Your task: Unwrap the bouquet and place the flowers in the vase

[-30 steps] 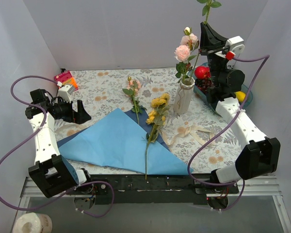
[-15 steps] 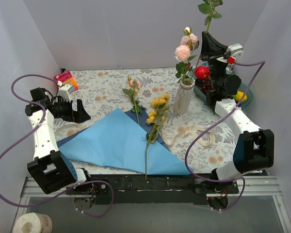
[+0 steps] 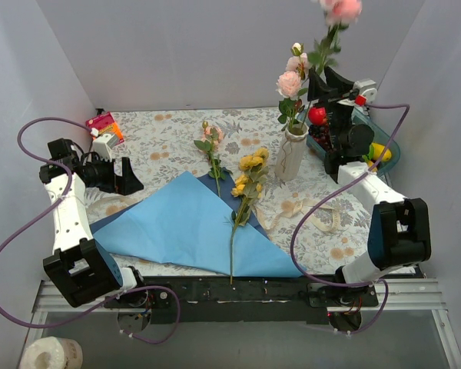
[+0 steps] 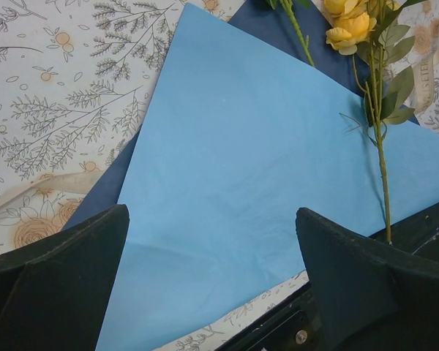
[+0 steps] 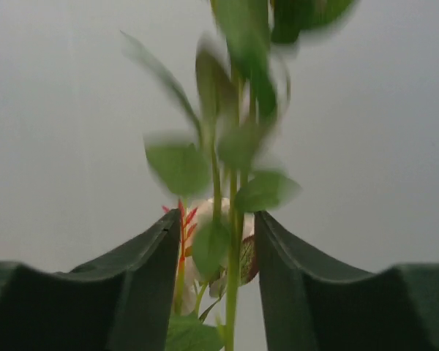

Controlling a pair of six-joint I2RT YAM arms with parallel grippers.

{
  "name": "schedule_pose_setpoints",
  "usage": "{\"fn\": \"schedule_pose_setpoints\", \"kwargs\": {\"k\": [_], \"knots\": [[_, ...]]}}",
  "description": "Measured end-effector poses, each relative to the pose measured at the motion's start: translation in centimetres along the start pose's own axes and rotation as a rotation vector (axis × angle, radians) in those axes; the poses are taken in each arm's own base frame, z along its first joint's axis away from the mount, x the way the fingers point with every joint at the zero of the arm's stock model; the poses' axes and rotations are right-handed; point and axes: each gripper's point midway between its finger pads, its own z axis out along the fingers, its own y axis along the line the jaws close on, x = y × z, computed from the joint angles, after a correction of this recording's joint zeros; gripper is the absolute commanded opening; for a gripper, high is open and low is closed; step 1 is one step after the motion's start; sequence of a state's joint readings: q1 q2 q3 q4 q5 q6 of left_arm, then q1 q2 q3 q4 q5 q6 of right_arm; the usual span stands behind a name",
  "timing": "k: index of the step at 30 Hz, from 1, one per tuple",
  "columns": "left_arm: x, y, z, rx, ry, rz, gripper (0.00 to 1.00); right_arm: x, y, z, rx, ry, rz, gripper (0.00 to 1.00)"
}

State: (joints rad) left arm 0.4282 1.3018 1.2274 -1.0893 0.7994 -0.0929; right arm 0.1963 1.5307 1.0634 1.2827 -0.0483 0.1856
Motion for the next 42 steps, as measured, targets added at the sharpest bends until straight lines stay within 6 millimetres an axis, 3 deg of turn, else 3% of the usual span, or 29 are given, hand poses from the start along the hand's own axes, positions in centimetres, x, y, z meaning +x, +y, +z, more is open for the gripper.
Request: {"fn": "schedule_pose_setpoints", "kwargs": {"k": [1, 5, 7, 11, 13, 18, 20, 22, 24, 26, 29, 31, 33, 34, 37, 39, 42], "knots": [[0.0, 0.0, 0.0, 0.000, 0.001, -0.001, 0.98, 0.4, 0.0, -0.3, 0.004, 0.010, 0.006, 0.69], [0.0, -0.1, 0.0, 0.002, 0.000, -0.001, 0.98, 1.2, -0.1, -1.4, 0.016, 0.052, 0.016, 0.81], [0.0, -0.1, 0.0, 0.003, -0.001, -0.001, 0.98, 0.5, 0.0, -1.6, 0.021, 0.065, 0.009, 0.86], [-0.1, -0.2, -0.1, 0.007, -0.006, 0.001, 0.98, -2.8, 1.2, -1.8, 0.028, 0.067, -0.017, 0.90], [-0.2, -0.4, -0.2, 0.008, -0.011, 0.005, 0.98, -5.4, 2.4, -2.0, 0.023, 0.048, -0.022, 0.94], [-0.5, -0.9, -0.7, 0.005, -0.029, 0.023, 0.98, -11.1, 5.9, -4.6, 0.006, 0.021, -0.021, 0.96], [-0.6, -1.2, -0.9, 0.003, -0.037, 0.032, 0.98, -12.1, 7.8, -5.7, -0.011, 0.056, -0.002, 0.96], [-0.8, -1.5, -1.2, 0.000, -0.046, 0.041, 0.98, -11.5, 10.0, -6.8, -0.041, 0.138, 0.035, 0.97], [-0.9, -1.7, -1.3, 0.000, -0.054, 0.049, 0.98, -10.7, 12.1, -8.3, -0.081, 0.216, 0.096, 0.98], [-1.0, -1.9, -1.5, 0.001, -0.062, 0.056, 0.98, -8.7, 13.5, -10.8, -0.110, 0.280, 0.195, 0.98], [-1.1, -2.2, -1.7, 0.004, -0.070, 0.062, 0.98, -2.3, 15.0, -17.4, -0.151, 0.439, 0.355, 0.92], [-1.2, -2.4, -1.7, 0.006, -0.074, 0.065, 0.98, 2.4, 16.1, -20.2, -0.153, 0.618, 0.399, 0.94], [-1.1, -2.5, -1.7, 0.010, -0.075, 0.064, 0.98, 5.5, 17.8, -20.7, -0.135, 0.777, 0.398, 0.98], [-1.1, -2.5, -1.7, 0.012, -0.075, 0.063, 0.98, 7.2, 19.9, -20.9, -0.141, 0.862, 0.381, 0.98], [-1.2, -2.6, -1.7, 0.016, -0.077, 0.062, 0.98, 9.4, 24.4, -23.1, -0.167, 1.032, 0.354, 0.95], [-1.2, -2.7, -1.8, 0.017, -0.078, 0.062, 0.98, 11.0, 25.0, -24.3, -0.093, 1.134, 0.329, 0.86], [-1.2, -2.7, -1.8, 0.021, -0.081, 0.063, 0.98, 13.3, 23.5, -26.0, 0.049, 1.234, 0.287, 0.79]]}}
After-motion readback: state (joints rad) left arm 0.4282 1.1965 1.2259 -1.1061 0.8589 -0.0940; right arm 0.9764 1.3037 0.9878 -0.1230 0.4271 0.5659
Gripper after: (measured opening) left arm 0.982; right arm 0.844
